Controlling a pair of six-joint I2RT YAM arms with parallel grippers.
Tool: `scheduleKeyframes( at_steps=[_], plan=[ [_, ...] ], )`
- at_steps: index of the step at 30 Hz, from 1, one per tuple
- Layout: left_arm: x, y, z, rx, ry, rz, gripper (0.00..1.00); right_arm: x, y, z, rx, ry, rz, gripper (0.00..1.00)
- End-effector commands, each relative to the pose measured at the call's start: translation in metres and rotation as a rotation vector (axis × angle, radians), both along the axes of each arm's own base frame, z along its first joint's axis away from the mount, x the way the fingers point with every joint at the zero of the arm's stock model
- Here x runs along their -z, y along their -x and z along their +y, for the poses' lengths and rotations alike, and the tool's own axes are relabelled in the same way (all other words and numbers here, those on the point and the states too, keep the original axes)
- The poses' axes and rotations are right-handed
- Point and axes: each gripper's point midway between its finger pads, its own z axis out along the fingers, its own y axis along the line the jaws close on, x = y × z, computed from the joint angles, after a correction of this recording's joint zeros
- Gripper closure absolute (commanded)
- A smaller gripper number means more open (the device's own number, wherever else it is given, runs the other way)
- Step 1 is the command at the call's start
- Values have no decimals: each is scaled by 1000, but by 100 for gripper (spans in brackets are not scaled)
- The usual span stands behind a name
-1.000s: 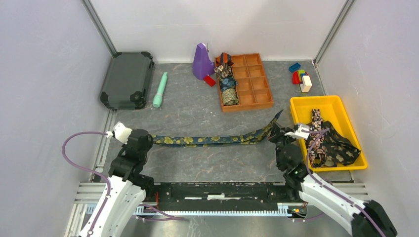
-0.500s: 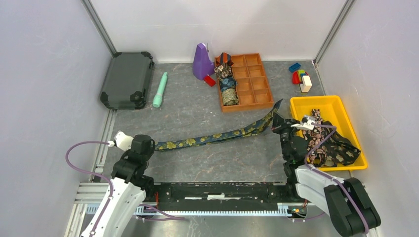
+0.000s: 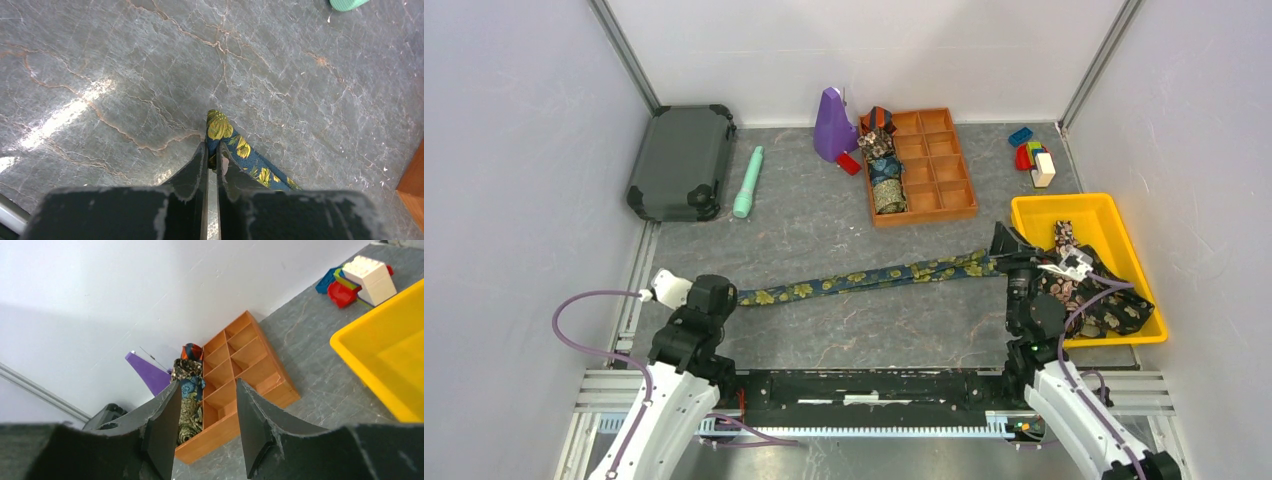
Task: Roll the ties
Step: Flatten out the tie at the center of the board.
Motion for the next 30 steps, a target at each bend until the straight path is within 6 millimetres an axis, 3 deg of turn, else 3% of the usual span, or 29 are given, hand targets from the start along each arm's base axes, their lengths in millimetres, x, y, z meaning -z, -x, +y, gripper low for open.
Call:
scheduleKeyframes(
  at_steps=[1,3,4,5,10,12,16,22,30],
  plan=[
    [-11,-2,11,-95,6,-67,87,60,9,-9,31,123,155,50],
    [-12,-1,12,-103,7,-73,80,55,6,-1,-11,160,174,51],
    [-12,-1,12,-104,9,-75,73,60,4,6,-46,184,212,51],
    [-13,-1,12,-104,13,-80,65,52,0,12,-78,198,227,52],
    [-28,-7,7,-57,18,-119,21,72,-5,42,-246,269,398,55],
    [-35,-7,6,-45,16,-120,13,79,-4,51,-302,281,428,55],
    [-57,-7,1,0,16,-141,7,88,-1,72,-413,288,470,56],
    [-78,-25,-28,238,-17,-94,10,116,3,94,-521,352,625,57],
    [-31,-57,-86,550,37,173,18,165,15,104,-593,363,831,60]
  ],
)
